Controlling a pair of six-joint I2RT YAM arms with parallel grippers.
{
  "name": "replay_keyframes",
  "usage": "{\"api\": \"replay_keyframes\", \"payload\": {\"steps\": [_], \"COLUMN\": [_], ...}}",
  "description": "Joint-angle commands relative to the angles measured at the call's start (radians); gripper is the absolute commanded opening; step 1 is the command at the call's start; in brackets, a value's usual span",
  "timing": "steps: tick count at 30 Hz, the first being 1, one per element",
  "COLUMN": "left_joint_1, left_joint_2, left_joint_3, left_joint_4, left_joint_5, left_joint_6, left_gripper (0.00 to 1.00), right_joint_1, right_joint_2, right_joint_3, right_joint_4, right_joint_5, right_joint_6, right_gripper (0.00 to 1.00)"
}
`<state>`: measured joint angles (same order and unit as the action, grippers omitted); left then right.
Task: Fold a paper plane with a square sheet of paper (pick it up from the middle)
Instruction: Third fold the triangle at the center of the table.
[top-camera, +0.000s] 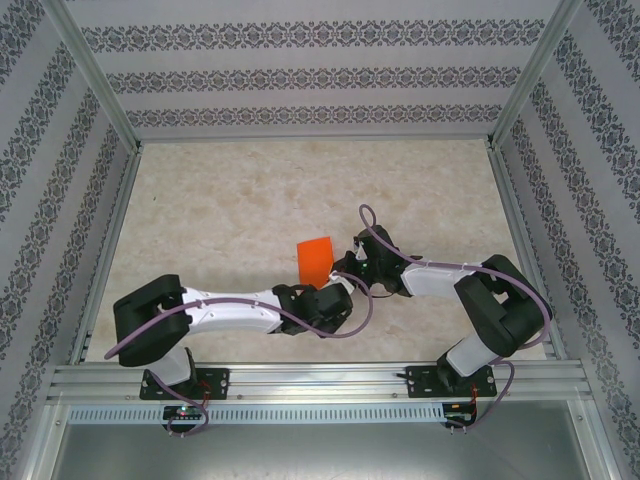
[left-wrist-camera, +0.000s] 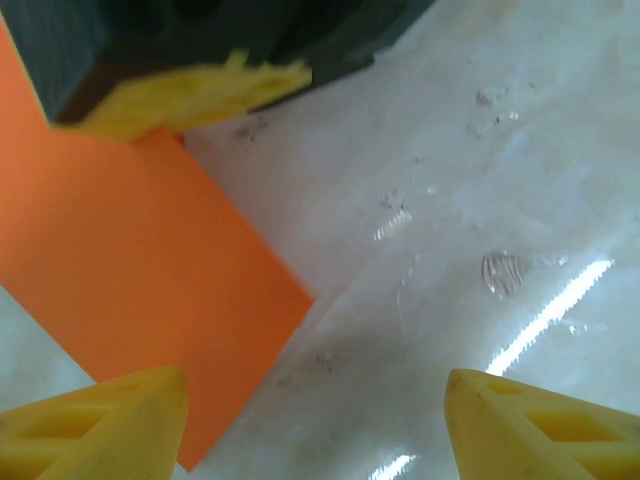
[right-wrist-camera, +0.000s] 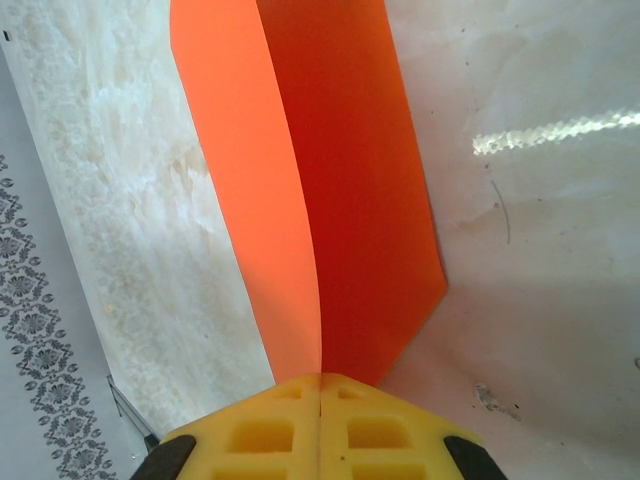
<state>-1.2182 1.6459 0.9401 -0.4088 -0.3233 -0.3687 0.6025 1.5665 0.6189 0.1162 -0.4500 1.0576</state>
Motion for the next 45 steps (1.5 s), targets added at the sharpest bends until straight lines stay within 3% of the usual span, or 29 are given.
{"api": "replay_keyframes", "payload": {"steps": [1, 4, 9, 17, 29, 39, 45], "left_joint_1": [-0.018, -0.018, -0.018, -0.018, -0.011, 0.054, 0.094], "left_joint_2": [0.014, 0.004, -0.036, -0.038, -0.053, -0.103, -0.117], "left_joint_3": [0.038, 0.024, -0.015, -0.007, -0.007, -0.039, -0.059], "left_joint_4": [-0.040, -0.024, 0.006, 0.014, 0.022, 0.069, 0.096], "left_joint_5": [-0.133, -0.148, -0.173, -0.161, -0.149, 0.004, 0.102], "left_joint_6": [0.012, 0.000, -0.015, -0.028, -0.015, -0.004, 0.002], "left_gripper": [0.69, 0.62, 0.38, 0.13, 0.00, 0.00, 0.00], "right_joint_1": [0.014, 0.014, 0.013, 0.016, 0.020, 0.012, 0.006], "right_joint_2": [-0.022, -0.019, -0.013, -0.027, -0.066, -0.085, -0.123], "right_joint_3": [-0.014, -0.015, -0.008, -0.003, -0.011, -0.003, 0.017], "right_joint_4": [-0.002, -0.006, -0.024, -0.059, -0.100, -0.114, -0.174], "right_joint_5": [0.010, 0.010, 0.010, 0.022, 0.037, 0.047, 0.067], "right_joint_6": [0.013, 0.011, 0.000, -0.019, -0.034, -0.049, -0.077], "right_gripper": [0.06, 0.06, 0.07, 0.09, 0.13, 0.17, 0.26]}}
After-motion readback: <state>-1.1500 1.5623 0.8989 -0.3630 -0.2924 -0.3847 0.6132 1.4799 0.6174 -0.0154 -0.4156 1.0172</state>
